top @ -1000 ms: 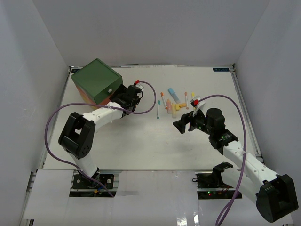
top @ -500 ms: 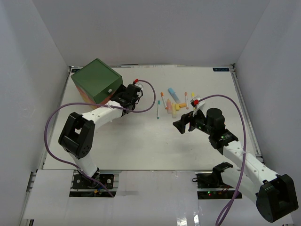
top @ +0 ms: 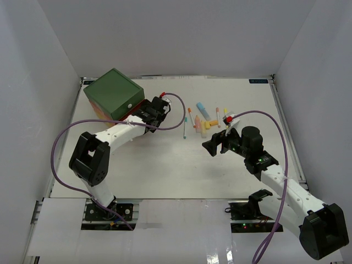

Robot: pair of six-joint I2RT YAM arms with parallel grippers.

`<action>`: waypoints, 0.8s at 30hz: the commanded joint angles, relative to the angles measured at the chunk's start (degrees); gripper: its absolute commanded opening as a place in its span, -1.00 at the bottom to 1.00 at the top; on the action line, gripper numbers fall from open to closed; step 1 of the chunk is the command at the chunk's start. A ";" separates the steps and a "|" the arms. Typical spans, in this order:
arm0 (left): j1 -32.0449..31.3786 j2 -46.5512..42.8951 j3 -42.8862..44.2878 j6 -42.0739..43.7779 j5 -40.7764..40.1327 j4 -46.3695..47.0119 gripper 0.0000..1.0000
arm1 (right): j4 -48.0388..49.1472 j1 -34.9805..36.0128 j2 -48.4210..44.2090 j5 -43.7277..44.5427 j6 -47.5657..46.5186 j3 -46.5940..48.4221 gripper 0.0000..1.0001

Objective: Sort the stationery into containers
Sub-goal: Open the drawer in the storage box.

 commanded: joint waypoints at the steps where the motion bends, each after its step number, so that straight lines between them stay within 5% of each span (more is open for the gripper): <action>1: -1.81 -0.96 1.64 -3.71 8.61 -3.65 0.53 | 2.58 0.14 -0.22 -0.08 -1.10 -0.46 0.80; 24: -6.74 -3.95 6.91 -12.94 20.03 -10.68 0.53 | 2.50 0.14 -0.31 -0.26 -1.10 -0.28 0.80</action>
